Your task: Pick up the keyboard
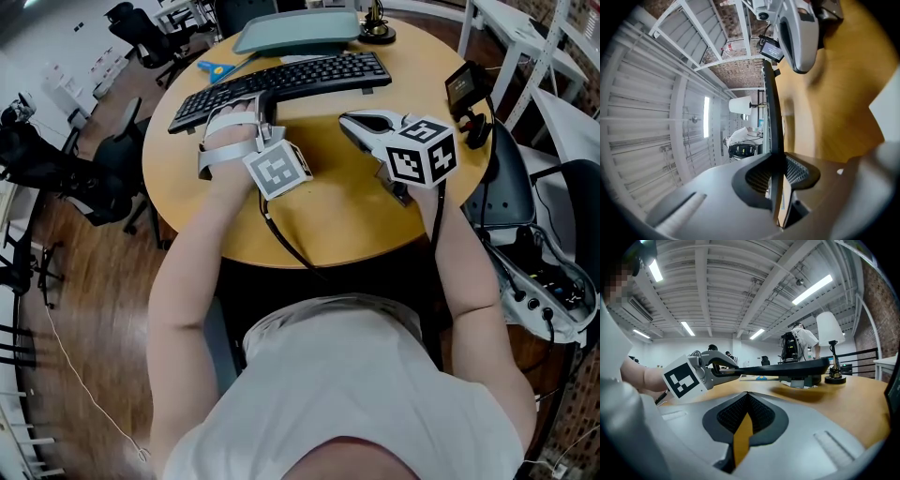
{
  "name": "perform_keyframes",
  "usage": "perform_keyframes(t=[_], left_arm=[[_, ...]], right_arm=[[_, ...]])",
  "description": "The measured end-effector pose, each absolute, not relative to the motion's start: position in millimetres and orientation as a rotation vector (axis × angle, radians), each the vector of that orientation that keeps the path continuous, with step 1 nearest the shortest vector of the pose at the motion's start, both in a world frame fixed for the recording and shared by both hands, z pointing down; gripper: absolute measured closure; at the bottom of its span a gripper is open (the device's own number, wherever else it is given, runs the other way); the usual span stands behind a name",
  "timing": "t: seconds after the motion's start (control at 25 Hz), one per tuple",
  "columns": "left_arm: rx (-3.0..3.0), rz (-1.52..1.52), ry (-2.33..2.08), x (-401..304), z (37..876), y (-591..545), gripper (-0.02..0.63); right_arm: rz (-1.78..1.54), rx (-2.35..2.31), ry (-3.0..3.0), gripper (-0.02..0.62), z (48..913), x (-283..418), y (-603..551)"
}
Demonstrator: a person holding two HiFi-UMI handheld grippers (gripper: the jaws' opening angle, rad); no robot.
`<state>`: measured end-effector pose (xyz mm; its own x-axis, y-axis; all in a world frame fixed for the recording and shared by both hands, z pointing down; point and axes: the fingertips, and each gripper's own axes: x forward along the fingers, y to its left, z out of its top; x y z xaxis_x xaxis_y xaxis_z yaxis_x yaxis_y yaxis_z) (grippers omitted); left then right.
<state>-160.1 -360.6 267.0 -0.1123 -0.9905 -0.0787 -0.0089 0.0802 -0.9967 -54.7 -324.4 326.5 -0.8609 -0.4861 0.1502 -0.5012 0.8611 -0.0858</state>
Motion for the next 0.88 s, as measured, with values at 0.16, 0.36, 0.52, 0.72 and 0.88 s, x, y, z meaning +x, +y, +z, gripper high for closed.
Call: perform_keyframes(t=[0.16, 0.36, 0.52, 0.72, 0.88], left_arm=[[-1.102, -1.220, 1.341, -161.0, 257.2, -360.8, 0.526], [-1.084, -1.206, 1.350, -162.4, 244.0, -360.7, 0.526], [-1.087, -1.199, 1.354, -162.6, 234.0, -362.9, 0.525], [-1.060, -1.194, 1.357, -166.5, 215.1, -360.1, 0.525], [-1.055, -1.184, 1.354, -161.7, 212.0, -360.2, 0.525]], right_arm=[[0.186, 0.773, -2.910, 0.594, 325.9, -55.6, -324.2], [0.185, 0.773, -2.909, 0.594, 326.6, -55.0, -324.0], [0.188, 0.781, -2.905, 0.594, 325.9, -54.1, -323.9], [0.186, 0.773, -2.908, 0.594, 323.8, -59.7, -324.6], [0.189, 0.774, -2.904, 0.594, 326.0, -58.1, -325.1]])
